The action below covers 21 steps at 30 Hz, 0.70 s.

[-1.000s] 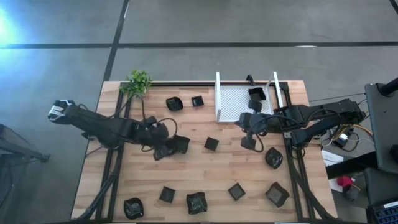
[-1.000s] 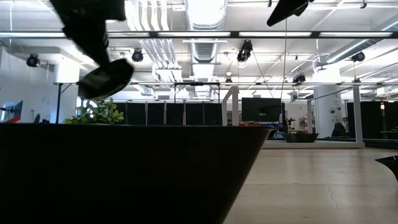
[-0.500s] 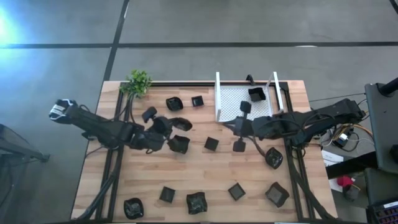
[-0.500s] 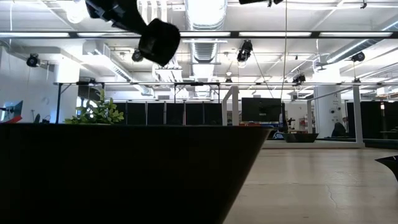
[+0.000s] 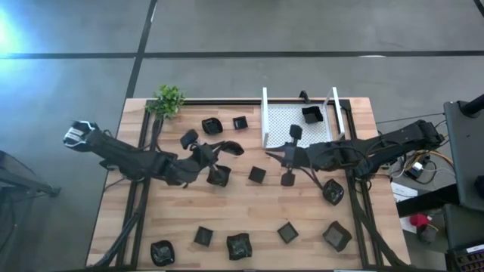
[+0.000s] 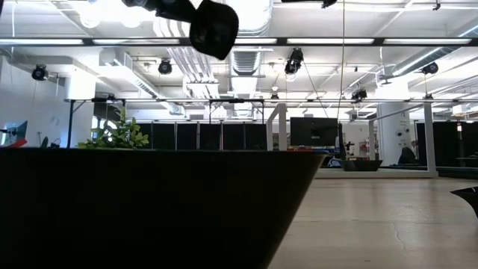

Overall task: Pick & Place Mini shaped plates
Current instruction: Put the leaf shaped plate on the shelf

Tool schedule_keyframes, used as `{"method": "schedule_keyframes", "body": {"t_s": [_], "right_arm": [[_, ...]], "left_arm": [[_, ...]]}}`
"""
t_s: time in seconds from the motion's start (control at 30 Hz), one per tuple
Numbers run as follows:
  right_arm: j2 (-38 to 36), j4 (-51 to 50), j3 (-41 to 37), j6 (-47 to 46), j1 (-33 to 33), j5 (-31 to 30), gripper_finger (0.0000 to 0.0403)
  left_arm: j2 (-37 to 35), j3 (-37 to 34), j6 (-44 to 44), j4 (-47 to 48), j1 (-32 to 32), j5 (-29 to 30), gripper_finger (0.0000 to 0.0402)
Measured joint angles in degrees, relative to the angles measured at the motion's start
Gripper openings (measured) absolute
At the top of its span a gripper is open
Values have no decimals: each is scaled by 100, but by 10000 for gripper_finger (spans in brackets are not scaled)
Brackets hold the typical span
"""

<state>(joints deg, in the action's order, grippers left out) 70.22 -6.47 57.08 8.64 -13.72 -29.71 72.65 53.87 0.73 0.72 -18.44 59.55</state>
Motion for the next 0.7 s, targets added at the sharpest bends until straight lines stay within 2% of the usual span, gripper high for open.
{"method": "schedule_keyframes", "body": {"t_s": [0.3,0.7], "right_arm": [[377,528,-4,435,4,15,102],[793,954,85,501,104,-44,111]], "left_arm": [[559,0,-1347,-1640,0,-1,0],[905,17,-1611,-2285,-2,28,0]]}}
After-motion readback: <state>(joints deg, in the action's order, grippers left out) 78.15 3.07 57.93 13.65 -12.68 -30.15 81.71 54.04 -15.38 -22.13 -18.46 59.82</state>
